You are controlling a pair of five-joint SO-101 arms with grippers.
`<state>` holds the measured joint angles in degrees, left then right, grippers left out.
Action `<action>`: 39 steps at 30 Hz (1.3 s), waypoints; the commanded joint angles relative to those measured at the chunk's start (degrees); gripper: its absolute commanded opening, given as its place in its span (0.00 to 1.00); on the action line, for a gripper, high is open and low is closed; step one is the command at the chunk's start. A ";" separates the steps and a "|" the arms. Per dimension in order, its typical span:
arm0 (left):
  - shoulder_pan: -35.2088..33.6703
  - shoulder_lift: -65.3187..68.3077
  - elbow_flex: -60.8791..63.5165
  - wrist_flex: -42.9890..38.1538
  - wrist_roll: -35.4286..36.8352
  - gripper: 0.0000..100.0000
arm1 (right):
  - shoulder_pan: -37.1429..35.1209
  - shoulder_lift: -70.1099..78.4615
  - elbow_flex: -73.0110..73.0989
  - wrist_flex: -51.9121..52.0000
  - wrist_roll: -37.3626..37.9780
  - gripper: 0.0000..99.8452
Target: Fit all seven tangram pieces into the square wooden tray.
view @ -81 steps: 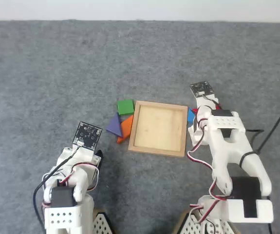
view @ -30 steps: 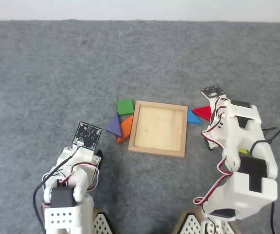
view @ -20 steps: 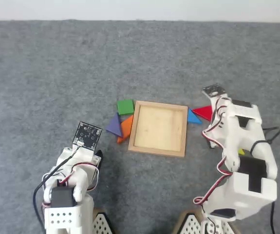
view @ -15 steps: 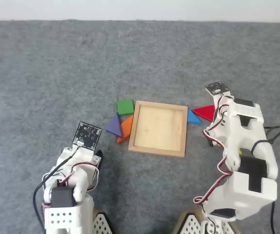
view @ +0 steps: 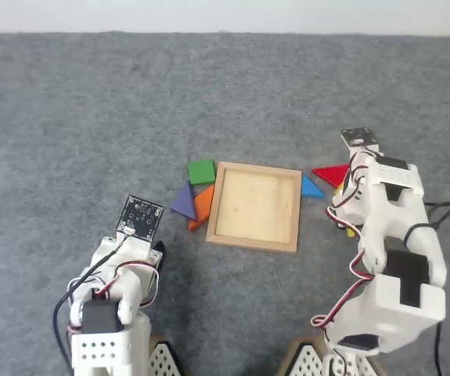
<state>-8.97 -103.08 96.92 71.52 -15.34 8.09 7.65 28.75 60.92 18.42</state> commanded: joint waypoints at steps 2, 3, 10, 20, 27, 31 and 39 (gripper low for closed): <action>-0.35 -0.70 -0.48 0.44 -0.44 0.17 | 1.71 -0.66 -3.60 3.21 -1.85 0.05; -0.35 -0.70 -0.48 0.44 -0.44 0.17 | 3.12 -0.66 -4.75 4.79 -1.85 0.05; -0.35 -0.70 -0.48 0.44 -0.44 0.17 | 9.36 -0.66 -11.96 7.87 -1.67 0.03; -0.35 -0.70 -0.48 0.44 -0.44 0.17 | -2.95 -3.38 -16.97 14.64 -2.02 0.01; -0.35 -0.70 -0.48 0.44 -0.44 0.17 | -21.49 -15.25 -22.51 24.66 -5.10 0.01; -0.35 -0.70 -0.48 0.44 -0.44 0.17 | -33.19 -16.40 -22.51 24.66 -4.57 0.01; -0.35 -0.70 -0.48 0.44 -0.44 0.17 | -40.57 -7.43 -25.14 23.34 6.42 0.01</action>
<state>-8.97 -103.08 96.92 71.52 -15.34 -32.18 -2.11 7.47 85.01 19.56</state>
